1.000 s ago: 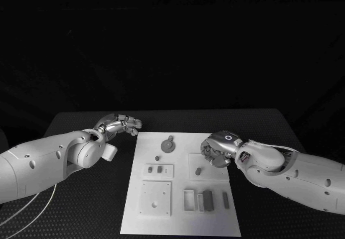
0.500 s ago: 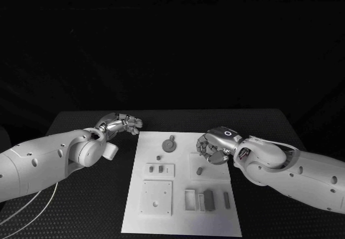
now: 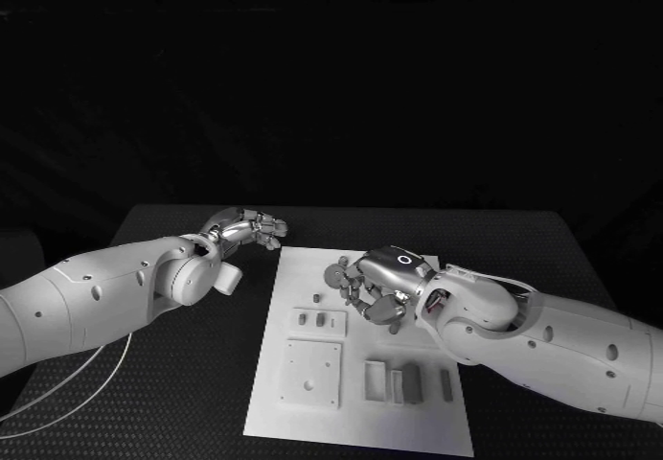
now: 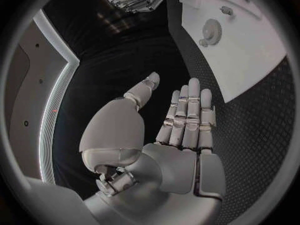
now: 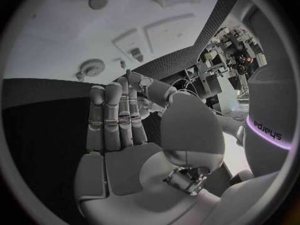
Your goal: Assemble the parts on the task board
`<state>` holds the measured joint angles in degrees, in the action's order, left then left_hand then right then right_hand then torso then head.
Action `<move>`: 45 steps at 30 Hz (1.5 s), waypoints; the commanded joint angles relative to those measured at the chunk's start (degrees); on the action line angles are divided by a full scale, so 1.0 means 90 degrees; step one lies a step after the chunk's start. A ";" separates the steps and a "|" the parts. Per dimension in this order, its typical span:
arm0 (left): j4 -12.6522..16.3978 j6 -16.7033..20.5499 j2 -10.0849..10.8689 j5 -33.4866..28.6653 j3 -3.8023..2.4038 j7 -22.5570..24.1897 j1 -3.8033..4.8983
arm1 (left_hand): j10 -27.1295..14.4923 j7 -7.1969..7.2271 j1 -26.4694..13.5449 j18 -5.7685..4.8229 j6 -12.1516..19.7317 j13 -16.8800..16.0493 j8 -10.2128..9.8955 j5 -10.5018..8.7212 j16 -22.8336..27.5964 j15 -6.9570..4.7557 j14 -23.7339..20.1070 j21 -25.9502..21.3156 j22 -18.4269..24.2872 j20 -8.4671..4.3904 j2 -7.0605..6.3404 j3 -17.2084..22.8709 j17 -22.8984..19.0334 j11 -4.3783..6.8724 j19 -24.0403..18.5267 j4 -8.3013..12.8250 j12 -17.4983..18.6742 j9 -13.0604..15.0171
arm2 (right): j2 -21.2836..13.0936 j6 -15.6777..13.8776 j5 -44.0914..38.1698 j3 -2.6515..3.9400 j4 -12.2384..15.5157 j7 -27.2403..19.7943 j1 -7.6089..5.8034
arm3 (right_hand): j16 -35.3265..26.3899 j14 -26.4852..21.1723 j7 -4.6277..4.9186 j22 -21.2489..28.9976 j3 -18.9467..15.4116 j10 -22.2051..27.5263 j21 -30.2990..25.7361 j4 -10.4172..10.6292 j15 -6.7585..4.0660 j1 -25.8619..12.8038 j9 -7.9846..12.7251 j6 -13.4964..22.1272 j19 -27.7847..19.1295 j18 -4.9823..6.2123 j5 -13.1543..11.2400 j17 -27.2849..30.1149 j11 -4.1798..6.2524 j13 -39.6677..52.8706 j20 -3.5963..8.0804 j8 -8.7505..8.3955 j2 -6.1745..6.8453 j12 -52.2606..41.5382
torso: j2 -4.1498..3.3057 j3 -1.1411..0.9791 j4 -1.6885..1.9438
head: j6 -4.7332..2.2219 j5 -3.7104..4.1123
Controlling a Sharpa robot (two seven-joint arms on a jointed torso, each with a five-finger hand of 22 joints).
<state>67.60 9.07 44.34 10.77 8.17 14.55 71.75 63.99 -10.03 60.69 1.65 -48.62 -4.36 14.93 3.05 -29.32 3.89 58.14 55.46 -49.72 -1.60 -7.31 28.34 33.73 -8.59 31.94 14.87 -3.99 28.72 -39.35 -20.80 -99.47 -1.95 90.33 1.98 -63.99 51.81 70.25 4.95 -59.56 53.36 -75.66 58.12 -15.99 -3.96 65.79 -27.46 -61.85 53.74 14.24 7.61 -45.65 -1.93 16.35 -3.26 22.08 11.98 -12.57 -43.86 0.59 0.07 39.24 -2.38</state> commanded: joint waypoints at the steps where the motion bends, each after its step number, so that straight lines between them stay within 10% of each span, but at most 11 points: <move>1: 0.0005 -0.0042 -0.0027 -0.0059 -0.0006 0.0050 0.0004 | -0.0014 -0.0038 -0.0007 0.0097 0.0008 0.0008 0.0025 -0.0007 0.0026 0.0010 0.0040 -0.0032 0.0007 -0.0005 0.0058 -0.0035 0.0007 -0.0049 0.0056 0.0003 -0.0007 -0.0007 | 0.0146 0.0068 -0.0091 -0.0070 -0.0030 -0.0064 0.0009 | -0.0045 0.0038 0.0004 -0.0008 -0.0050 -0.0057 0.0031 -0.0009 -0.0014 -0.0052 -0.0013 -0.0036 0.0027 0.0084 0.0026 -0.0013 -0.0009 0.0009 0.0021 0.0000 -0.0038 0.0040 | 0.0002 0.0009 0.0006 | 0.0009 -0.0096; 10: -0.0026 -0.0045 -0.0095 -0.0064 -0.0007 0.0055 0.0004 | -0.0010 -0.0038 -0.0008 0.0096 0.0007 0.0008 0.0028 -0.0007 0.0031 0.0010 0.0041 -0.0036 0.0008 -0.0005 0.0060 -0.0035 0.0010 -0.0047 0.0056 0.0002 -0.0009 -0.0008 | 0.0585 0.0077 -0.0371 -0.0396 -0.0153 -0.0090 0.0202 | -0.0051 0.0043 0.0003 -0.0012 -0.0079 -0.0063 0.0035 -0.0032 -0.0015 -0.0051 -0.0025 -0.0034 0.0024 0.0084 0.0020 -0.0021 -0.0007 0.0017 0.0025 -0.0003 -0.0067 0.0054 | -0.0005 0.0003 -0.0006 | 0.0031 -0.0188; 27: -0.0060 -0.0057 -0.0161 -0.0091 -0.0007 0.0050 0.0004 | -0.0006 -0.0037 -0.0012 0.0094 0.0006 0.0010 0.0032 -0.0007 0.0040 0.0011 0.0041 -0.0041 0.0009 -0.0005 0.0061 -0.0037 0.0015 -0.0046 0.0055 0.0001 -0.0010 -0.0010 | 0.0803 0.0169 -0.0450 -0.0596 -0.0344 -0.0105 0.0463 | -0.0052 0.0053 0.0002 -0.0017 -0.0100 -0.0073 0.0042 -0.0038 -0.0018 -0.0055 -0.0036 -0.0037 0.0028 0.0084 0.0028 -0.0030 -0.0005 0.0025 0.0028 -0.0004 -0.0078 0.0062 | -0.0013 -0.0014 0.0000 | 0.0211 -0.0355; 45: -0.0071 -0.0069 -0.0142 -0.0091 -0.0007 0.0044 0.0004 | -0.0006 -0.0040 -0.0016 0.0091 0.0015 0.0012 0.0030 -0.0007 0.0051 0.0012 0.0042 -0.0046 0.0010 -0.0004 0.0061 -0.0038 0.0021 -0.0046 0.0055 -0.0001 -0.0009 -0.0015 | 0.0708 0.0186 -0.0524 -0.0647 -0.0391 -0.0100 0.0484 | -0.0055 0.0056 0.0002 -0.0019 -0.0114 -0.0079 0.0044 -0.0041 -0.0019 -0.0059 -0.0044 -0.0038 0.0027 0.0084 0.0038 -0.0036 -0.0004 0.0031 0.0030 -0.0006 -0.0082 0.0071 | -0.0012 -0.0016 -0.0007 | 0.0192 -0.0351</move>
<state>66.90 9.06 43.08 10.31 8.16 14.56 71.76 63.98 -10.03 60.69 2.01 -48.62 -4.33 14.93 3.05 -29.09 3.89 58.14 55.23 -49.73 -1.60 -7.31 28.34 33.87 -8.59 31.93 14.87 -3.99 28.69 -32.96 -20.03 -103.29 -7.77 86.74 1.50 -59.68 51.59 70.55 4.82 -59.68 52.72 -76.08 58.34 -16.29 -4.09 65.38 -27.76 -61.74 53.72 15.03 7.60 -45.91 -1.94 16.62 -3.29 21.90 11.86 -12.13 -43.94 0.45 -0.03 40.94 -5.59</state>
